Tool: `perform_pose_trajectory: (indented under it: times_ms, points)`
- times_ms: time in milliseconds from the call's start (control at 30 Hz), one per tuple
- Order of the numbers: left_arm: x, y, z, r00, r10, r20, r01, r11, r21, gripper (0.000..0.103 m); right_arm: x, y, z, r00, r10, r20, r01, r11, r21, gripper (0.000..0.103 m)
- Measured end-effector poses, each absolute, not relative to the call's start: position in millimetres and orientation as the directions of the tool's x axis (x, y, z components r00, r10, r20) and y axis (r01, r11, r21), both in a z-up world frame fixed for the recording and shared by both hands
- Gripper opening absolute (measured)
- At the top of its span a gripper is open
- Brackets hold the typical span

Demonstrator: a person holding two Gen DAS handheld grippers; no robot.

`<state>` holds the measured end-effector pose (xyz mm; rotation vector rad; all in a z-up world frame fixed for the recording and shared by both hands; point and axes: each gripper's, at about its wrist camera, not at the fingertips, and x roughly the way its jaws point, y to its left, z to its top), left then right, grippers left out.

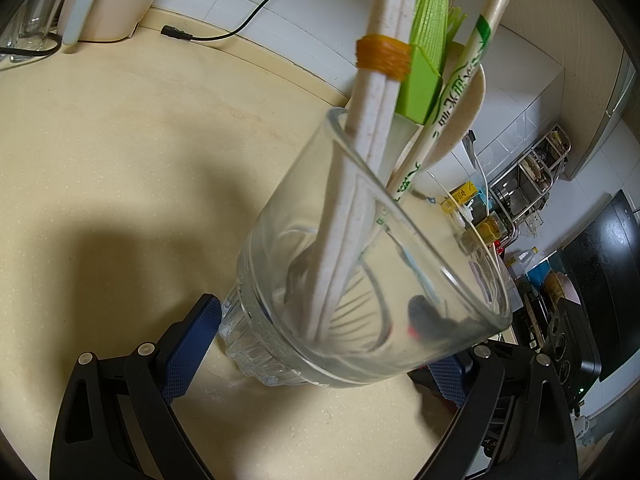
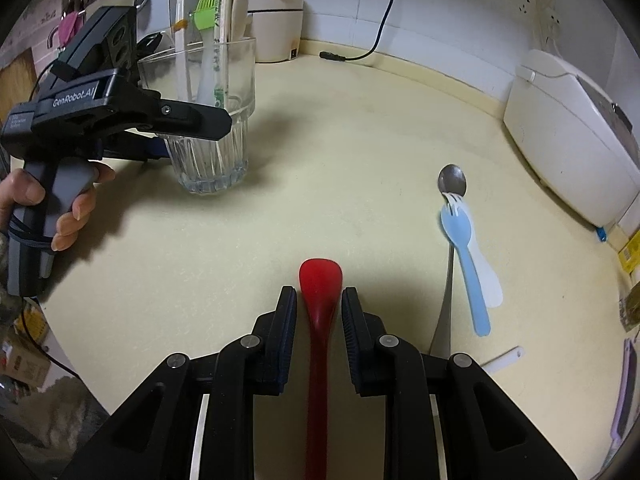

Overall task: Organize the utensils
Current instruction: 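Close the right tool on the red spoon handle, then lift the red spoon with the right tool toward the glass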

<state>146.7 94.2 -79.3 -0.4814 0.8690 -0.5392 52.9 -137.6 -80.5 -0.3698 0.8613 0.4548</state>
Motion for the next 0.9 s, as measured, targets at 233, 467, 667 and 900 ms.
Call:
perform_pose_trajectory:
  times_ms: [233, 467, 667, 900]
  points:
    - [146.5, 94.1, -79.5, 0.530, -0.619, -0.579, 0.244, 0.765, -0.596, 0.096, 55.5, -133.3, -80.5, 0.565, 0.239, -0.790, -0.521, 0.845, -0.118, 0.017]
    - [146.6, 94.3, -79.4, 0.530, -0.619, -0.579, 0.244, 0.765, -0.596, 0.096, 61.1, -143.0, -79.0, 0.558, 0.288, -0.779, -0.490, 0.871, -0.029, 0.016]
    - [146.5, 94.1, -79.6, 0.530, -0.619, -0.579, 0.244, 0.765, -0.596, 0.096, 61.8, -160.6, -60.4, 0.604, 0.358, -0.712, -0.464, 0.884, 0.050, 0.016]
    - [146.6, 94.2, -79.5, 0.531, -0.619, -0.579, 0.244, 0.765, -0.596, 0.096, 53.4, -171.5, -27.6, 0.679, 0.416, -0.605, -0.453, 0.886, 0.101, 0.016]
